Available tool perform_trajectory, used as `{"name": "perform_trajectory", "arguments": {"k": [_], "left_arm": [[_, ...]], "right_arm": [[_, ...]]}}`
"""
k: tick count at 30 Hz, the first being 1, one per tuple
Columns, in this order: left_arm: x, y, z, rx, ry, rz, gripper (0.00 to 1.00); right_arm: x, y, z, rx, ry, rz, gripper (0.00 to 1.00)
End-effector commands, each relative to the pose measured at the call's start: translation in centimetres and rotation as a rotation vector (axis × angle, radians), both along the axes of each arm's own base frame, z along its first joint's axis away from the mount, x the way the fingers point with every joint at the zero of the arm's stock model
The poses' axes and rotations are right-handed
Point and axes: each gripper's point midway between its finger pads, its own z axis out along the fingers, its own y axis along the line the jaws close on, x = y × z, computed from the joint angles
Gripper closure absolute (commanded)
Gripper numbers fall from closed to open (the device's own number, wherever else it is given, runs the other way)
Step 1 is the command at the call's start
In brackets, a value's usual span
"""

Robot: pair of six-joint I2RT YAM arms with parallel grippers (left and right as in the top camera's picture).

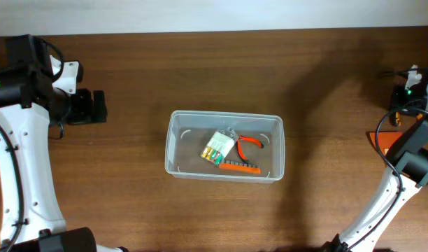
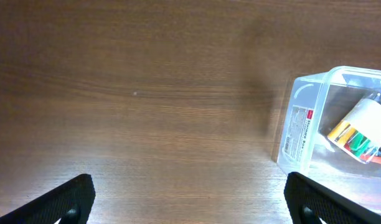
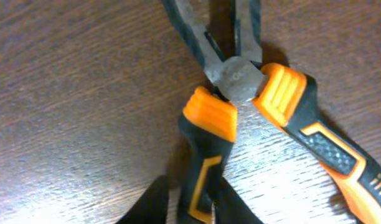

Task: Pack container

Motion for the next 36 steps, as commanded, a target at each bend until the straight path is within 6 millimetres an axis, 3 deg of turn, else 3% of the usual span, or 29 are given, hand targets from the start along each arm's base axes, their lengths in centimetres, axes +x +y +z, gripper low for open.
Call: {"name": "perform_trajectory", "arguments": {"k": [1, 8, 13, 18, 25, 28, 33, 36], "left_arm": [[0.3, -0.1, 0.2, -0.012, -0.010, 0.009, 0.01], [0.3, -0.1, 0.2, -0.012, -0.010, 0.009, 0.01], [0.3, -0.1, 0.2, -0.012, -0.010, 0.009, 0.01], [0.3, -0.1, 0.2, -0.012, -0.010, 0.009, 0.01], [0.3, -0.1, 0.2, -0.012, -0.010, 0.009, 0.01], [0.3, -0.1, 0.2, -0.012, -0.010, 0.009, 0.01], [0.3, -0.1, 0.2, -0.012, -0.010, 0.009, 0.01], [0.3, -0.1, 0.2, -0.012, -0.010, 0.009, 0.01]], "right_arm": [[-0.3, 0.1, -0.7, 0.011, 0.017, -0.009, 0.83], [-0.2, 0.2, 0.2, 0.012, 0.018, -0.006, 0.86], [0.6, 0.3, 3.1, -0.003, -0.011, 0.005, 0.85], [2.4, 1.9, 8.4, -0.019, -0.084, 0.044, 0.83], [4.1, 7.0, 18.2, -0.050, -0.240, 0.146, 0.83], [3.8, 9.5, 21.9, -0.072, -0.287, 0.186, 0.91], [2.9, 12.7, 25.9, -0.092, -0.339, 0.234, 0.93], [2.7, 13.3, 27.2, -0.106, -0.361, 0.244, 0.93]]}}
